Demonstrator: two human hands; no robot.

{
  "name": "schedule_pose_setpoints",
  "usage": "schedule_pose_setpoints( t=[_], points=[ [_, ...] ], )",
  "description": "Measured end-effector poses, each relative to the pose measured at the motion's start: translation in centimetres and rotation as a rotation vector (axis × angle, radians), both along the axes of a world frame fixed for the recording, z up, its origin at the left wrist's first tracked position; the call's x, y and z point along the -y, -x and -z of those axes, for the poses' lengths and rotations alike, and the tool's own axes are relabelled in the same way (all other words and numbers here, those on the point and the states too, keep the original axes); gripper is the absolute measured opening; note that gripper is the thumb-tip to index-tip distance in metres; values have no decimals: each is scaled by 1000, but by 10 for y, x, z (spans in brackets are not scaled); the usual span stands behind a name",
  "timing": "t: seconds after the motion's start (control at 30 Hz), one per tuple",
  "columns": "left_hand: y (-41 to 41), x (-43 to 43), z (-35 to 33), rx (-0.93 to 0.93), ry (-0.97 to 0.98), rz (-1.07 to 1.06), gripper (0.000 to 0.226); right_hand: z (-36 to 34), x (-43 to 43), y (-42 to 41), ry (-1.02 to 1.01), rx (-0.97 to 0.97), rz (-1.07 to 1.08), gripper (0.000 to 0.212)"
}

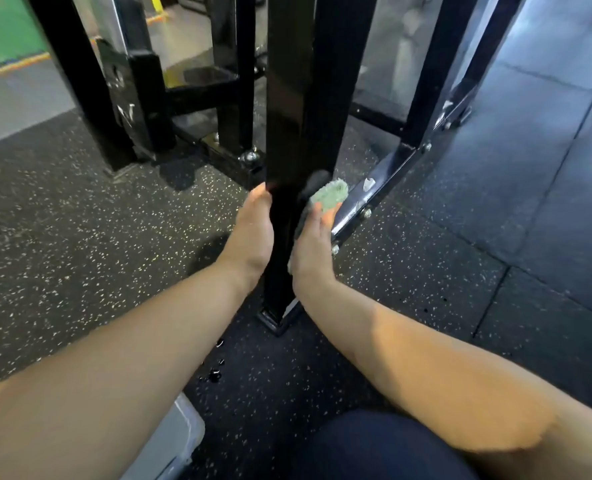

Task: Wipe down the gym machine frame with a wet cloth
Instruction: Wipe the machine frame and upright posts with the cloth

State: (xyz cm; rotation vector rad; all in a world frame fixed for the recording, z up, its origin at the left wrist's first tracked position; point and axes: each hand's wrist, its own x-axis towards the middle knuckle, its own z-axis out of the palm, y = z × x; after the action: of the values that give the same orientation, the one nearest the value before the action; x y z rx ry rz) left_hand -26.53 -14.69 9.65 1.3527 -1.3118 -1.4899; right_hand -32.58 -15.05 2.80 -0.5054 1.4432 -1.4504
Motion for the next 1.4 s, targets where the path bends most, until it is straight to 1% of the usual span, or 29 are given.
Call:
schedule_pose_setpoints(
  t=[0.07, 0.1, 0.13, 0.17, 0.2, 0.27, 0.3, 0.33, 0.4, 0.43, 0.47, 0.5, 0.57, 0.63, 0.7, 0.8, 0.87, 0.9, 0.97, 1.0, 1.07, 1.13, 1.2, 1.23, 1.3, 1.33, 1.37, 1.4],
  points=[
    [1, 3, -11, -33, 21, -20, 35, -12, 4, 0, -14, 27, 6, 92],
    [2, 5, -15, -38, 20, -27, 36, -26, 8, 4, -10, 8, -1, 92],
    [3, 8, -25, -38, 24, -24, 37, -51, 11, 8, -1, -41, -7, 82],
    [4, 11, -34, -43, 38, -44, 36, -68, 15, 13, 63, -106, 15, 69],
    [6, 16, -44, -42, 58, -75, 33, -84, 15, 17, 149, -165, 39, 60],
    [9, 21, -69, -44, 67, -65, 34, -99, 16, 25, 325, -349, 51, 58],
    [11, 24, -79, -35, 70, -47, 36, -99, 15, 27, 395, -408, 63, 59],
    [12, 25, -86, -23, 63, -36, 37, -96, 13, 26, 401, -429, 57, 58],
    [12, 23, -96, -6, 22, -23, 36, -97, 6, 23, 312, -376, 41, 57],
    [11, 22, -101, 16, 19, -12, 40, -109, 6, 22, 264, -352, 56, 56],
    [9, 22, -102, 38, 13, 6, 45, -125, 7, 22, 263, -343, 86, 56],
    [7, 22, -105, 53, 2, 6, 48, -147, 12, 23, 300, -374, 107, 55],
    [4, 25, -112, 67, -31, -5, 53, -193, 32, 34, 448, -483, 163, 56],
    [2, 31, -115, 94, -44, 15, 55, -220, 48, 44, 579, -523, 196, 62],
    [2, 32, -120, 68, -71, 45, 63, -210, 47, 44, 605, -550, 179, 63],
    [7, 36, -148, 52, -78, 78, 81, -186, 31, 38, 563, -590, 133, 58],
    [14, 49, -175, 55, 18, 90, 93, -215, 37, 44, 595, -604, 139, 56],
    [18, 56, -190, 39, 68, 85, 92, -241, 45, 50, 628, -640, 168, 56],
    [26, 63, -225, -9, 156, 49, 74, -298, 62, 62, 703, -686, 232, 58],
    [30, 68, -237, -19, 193, 21, 68, -316, 68, 66, 741, -695, 250, 61],
    [36, 73, -246, -20, 248, 12, 61, -314, 69, 69, 783, -708, 222, 63],
    [35, 67, -244, -45, 285, 51, 58, -279, 54, 65, 777, -760, 136, 61],
    [32, 67, -240, -92, 268, 79, 58, -253, 37, 58, 763, -810, 45, 58],
    [31, 67, -240, -112, 258, 88, 59, -254, 37, 58, 777, -836, 34, 56],
    [32, 67, -239, -138, 251, 95, 65, -290, 49, 63, 804, -862, 85, 56],
    [33, 68, -240, -152, 242, 95, 74, -316, 57, 69, 803, -845, 129, 57],
    [33, 67, -241, -158, 213, 98, 82, -340, 66, 76, 792, -796, 184, 57],
    [32, 66, -243, -151, 185, 100, 83, -359, 72, 82, 769, -736, 218, 55]
  ],
)
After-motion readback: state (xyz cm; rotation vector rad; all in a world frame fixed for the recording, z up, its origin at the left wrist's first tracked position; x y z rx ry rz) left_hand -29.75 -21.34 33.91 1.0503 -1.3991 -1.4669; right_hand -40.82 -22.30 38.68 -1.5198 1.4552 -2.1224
